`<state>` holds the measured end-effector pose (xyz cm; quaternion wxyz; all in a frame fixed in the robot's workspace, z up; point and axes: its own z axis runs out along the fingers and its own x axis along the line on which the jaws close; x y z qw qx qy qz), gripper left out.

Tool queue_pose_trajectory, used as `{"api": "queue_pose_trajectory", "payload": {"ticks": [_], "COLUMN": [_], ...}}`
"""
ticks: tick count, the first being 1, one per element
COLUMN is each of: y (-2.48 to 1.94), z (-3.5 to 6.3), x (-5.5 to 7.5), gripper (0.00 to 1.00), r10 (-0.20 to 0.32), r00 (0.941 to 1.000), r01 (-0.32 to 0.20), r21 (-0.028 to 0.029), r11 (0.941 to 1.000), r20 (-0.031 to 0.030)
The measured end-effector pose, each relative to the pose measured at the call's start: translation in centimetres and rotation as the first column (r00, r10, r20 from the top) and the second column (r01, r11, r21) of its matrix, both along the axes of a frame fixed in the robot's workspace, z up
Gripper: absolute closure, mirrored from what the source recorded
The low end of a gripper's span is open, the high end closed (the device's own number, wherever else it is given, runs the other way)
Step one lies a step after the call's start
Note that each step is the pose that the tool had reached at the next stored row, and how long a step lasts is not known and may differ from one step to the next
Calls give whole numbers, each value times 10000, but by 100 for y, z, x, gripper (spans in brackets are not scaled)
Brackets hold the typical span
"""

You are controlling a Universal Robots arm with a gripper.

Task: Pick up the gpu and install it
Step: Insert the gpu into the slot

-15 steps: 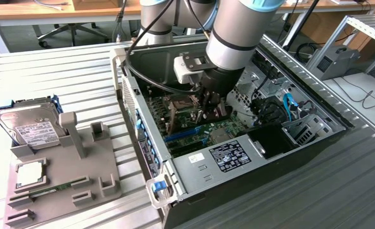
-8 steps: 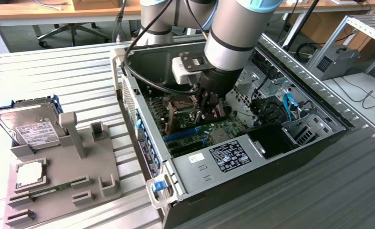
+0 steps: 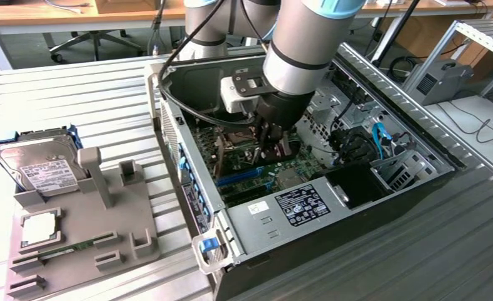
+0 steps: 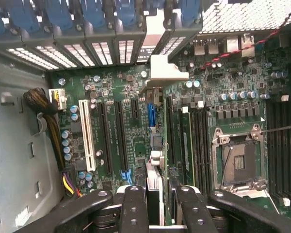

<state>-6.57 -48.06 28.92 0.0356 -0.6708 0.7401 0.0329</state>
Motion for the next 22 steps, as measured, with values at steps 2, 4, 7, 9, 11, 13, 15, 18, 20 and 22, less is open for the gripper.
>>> {"api": "queue_pose_trajectory", "payload": {"ticks": [2,4,7,9,11,13,15,18,20,22], "y": [2,2,13,31,83,137,159,159,159,159], "z": [-4,-8,-13,-13,-15,-15,-19,-22,-25,-32], "x": [-14,-26,-48,-48,-50,-57,-78,-119,-153,-171], "gripper": [72,72,72,72,72,72,72,72,72,72], "r10": [0,0,81,217,279,303,318,328,330,332], "r00": [10000,10000,10000,9998,9996,9995,9995,9995,9995,9994], "r01": [0,0,-81,-217,-279,-303,-318,-328,-330,-333], "r21": [-4,-20,-129,-289,-420,-496,-524,-531,-531,-548], "r11": [10000,10000,9999,9993,9987,9983,9981,9980,9980,9979], "r20": [-1,0,-1,-3,-6,-9,-9,-9,-9,-11]}}
